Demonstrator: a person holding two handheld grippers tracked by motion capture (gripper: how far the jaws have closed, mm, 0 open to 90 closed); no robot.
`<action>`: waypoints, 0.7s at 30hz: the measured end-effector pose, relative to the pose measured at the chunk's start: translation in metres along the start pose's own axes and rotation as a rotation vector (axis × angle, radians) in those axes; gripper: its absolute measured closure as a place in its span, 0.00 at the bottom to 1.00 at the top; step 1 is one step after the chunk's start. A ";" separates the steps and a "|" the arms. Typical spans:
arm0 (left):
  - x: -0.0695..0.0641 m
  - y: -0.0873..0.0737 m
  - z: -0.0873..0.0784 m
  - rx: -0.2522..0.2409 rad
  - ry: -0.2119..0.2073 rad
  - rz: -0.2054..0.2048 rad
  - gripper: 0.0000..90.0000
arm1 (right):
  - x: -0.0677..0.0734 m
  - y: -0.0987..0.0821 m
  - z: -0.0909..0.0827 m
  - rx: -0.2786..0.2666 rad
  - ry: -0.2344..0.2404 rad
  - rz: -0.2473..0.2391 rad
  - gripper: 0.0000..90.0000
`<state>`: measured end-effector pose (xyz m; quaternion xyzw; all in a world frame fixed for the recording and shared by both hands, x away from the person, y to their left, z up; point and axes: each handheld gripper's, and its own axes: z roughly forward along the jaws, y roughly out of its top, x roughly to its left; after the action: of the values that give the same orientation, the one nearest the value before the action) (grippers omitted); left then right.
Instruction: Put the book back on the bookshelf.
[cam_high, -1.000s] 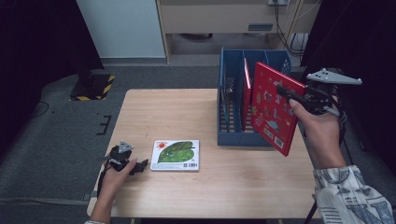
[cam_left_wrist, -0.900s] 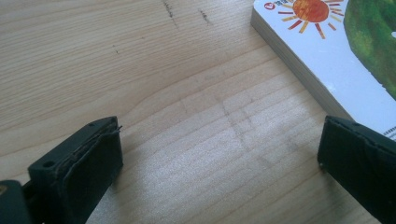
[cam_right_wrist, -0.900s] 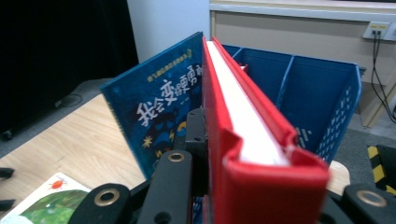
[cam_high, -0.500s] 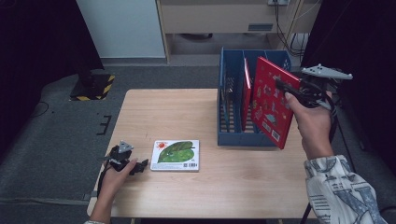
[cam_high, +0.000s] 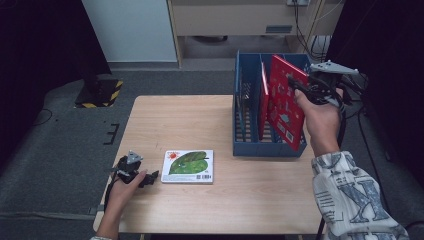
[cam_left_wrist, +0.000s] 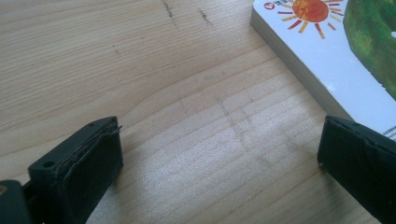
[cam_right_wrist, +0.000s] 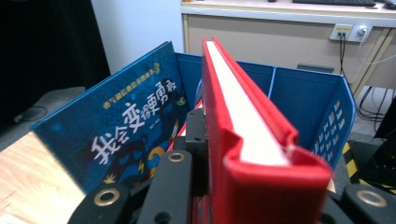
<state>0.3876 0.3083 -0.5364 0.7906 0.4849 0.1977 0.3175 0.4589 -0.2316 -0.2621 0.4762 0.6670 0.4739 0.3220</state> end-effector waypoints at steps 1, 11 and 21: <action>0.000 0.000 0.000 0.000 0.000 0.001 0.00 | 0.000 0.000 0.003 0.000 -0.009 -0.005 0.88; 0.000 0.000 0.000 -0.005 -0.001 -0.004 0.00 | 0.002 0.002 0.026 0.000 -0.034 0.003 0.88; 0.000 0.001 0.001 -0.006 -0.002 0.001 0.00 | -0.004 0.005 0.047 -0.002 -0.055 0.037 0.88</action>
<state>0.3885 0.3078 -0.5367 0.7901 0.4836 0.1987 0.3201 0.5029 -0.2198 -0.2736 0.5009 0.6486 0.4671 0.3319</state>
